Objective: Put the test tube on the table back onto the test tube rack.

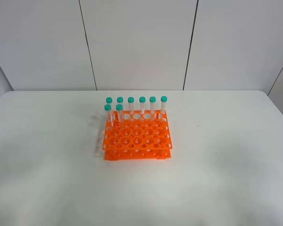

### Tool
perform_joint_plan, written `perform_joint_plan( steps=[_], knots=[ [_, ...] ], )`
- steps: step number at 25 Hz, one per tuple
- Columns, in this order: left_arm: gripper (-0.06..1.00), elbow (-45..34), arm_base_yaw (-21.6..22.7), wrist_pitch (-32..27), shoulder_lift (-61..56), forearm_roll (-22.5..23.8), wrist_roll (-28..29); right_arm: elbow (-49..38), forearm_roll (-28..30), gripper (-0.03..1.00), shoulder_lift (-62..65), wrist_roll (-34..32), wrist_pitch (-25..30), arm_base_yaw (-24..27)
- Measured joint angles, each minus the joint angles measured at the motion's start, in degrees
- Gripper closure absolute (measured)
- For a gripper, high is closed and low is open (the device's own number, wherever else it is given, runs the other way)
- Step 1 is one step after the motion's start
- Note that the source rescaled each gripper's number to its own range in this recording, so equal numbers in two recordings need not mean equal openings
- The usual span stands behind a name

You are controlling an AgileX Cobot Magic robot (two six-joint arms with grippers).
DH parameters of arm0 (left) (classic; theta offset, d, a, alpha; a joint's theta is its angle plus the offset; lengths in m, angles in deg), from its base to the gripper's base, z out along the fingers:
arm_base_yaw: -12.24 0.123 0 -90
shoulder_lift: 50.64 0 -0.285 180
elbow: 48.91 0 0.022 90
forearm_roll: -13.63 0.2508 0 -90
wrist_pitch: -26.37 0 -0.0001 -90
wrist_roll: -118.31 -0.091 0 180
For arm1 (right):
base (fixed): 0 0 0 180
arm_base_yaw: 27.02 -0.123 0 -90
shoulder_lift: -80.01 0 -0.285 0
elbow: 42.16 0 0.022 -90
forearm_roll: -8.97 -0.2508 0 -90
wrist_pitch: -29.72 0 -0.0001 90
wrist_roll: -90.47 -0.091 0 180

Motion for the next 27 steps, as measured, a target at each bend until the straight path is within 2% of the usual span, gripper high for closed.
perform_joint_plan(
  steps=[27],
  knots=[
    [-0.06,0.0,0.0,0.0,-0.24,0.32,-0.32,0.0,0.0,0.16,0.0,0.0,0.0,0.0]
  ],
)
